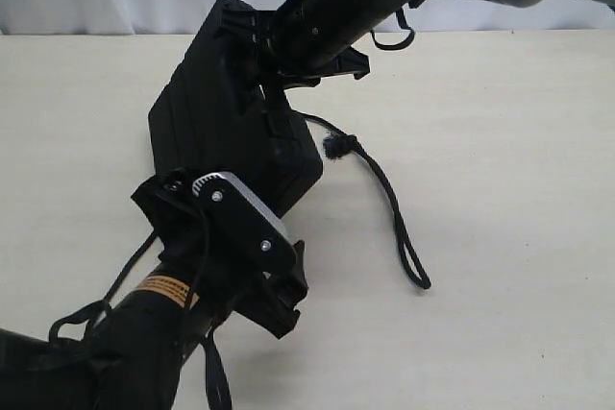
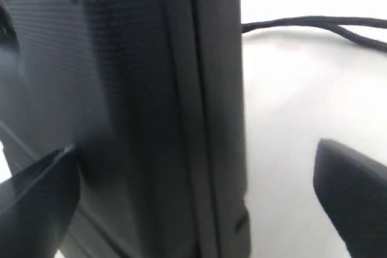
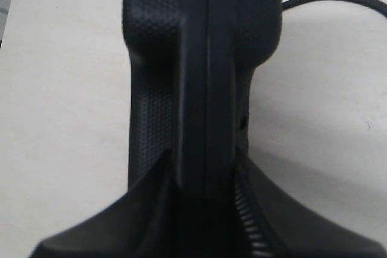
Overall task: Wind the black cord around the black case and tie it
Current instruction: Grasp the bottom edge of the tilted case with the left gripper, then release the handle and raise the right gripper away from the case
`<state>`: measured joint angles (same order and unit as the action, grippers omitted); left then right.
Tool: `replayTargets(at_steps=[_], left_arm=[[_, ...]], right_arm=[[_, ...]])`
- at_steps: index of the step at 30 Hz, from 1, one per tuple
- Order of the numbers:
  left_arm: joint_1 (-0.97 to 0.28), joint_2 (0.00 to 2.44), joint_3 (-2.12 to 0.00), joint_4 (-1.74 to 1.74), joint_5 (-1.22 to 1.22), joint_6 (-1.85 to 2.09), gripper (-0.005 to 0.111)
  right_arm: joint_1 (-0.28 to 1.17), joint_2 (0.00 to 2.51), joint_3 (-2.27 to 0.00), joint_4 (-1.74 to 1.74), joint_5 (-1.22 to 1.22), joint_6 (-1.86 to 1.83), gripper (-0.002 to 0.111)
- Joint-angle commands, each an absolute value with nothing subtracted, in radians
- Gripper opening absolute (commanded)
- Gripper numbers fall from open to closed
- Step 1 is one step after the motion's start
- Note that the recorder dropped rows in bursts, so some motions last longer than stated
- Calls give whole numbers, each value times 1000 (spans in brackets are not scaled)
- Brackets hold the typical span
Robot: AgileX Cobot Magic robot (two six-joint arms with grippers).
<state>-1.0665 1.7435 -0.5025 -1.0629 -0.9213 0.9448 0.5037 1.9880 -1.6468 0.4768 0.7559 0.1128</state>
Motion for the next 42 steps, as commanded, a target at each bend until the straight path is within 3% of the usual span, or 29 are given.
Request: replayTargets(at_steps=[1, 8, 14, 15, 16, 17, 18, 19, 20, 21, 24, 37, 42], left_arm=[[-998, 1747, -503, -1031, -939, 911, 99], [-854, 1762, -503, -787, -908, 724, 99], [-825, 1762, -503, -659, -887, 653, 98], [-825, 1762, -503, -662, -848, 653, 89], [-825, 1762, -503, -674, -846, 653, 69], [-825, 1762, -503, -674, -846, 653, 41], [-825, 1762, -503, -674, -846, 653, 19], [-825, 1762, -503, -674, -845, 653, 4], [-825, 1762, -503, -700, -843, 655, 0], [-825, 1756, -503, -756, -845, 661, 0], [-825, 1734, -503, -865, -840, 667, 0], [-827, 1627, -446, -925, -793, 758, 0], [-827, 1544, -392, -803, -623, 728, 0]], right_arm=[[503, 1966, -1650, 513, 758, 104, 5], [503, 1966, -1650, 513, 762, 104, 5], [503, 1966, -1650, 513, 772, 104, 5], [503, 1966, -1650, 513, 772, 104, 5], [503, 1966, -1650, 513, 772, 104, 5], [503, 1966, -1650, 513, 783, 104, 10], [503, 1966, -1650, 513, 788, 104, 20], [503, 1966, -1650, 513, 790, 104, 31], [501, 1962, -1650, 511, 799, 104, 49], [490, 1950, -1652, 506, 807, 102, 60], [453, 1910, -1652, 501, 834, 78, 72], [326, 1858, -1649, 61, 1035, -129, 72], [326, 1866, -1649, 66, 1012, -322, 72]])
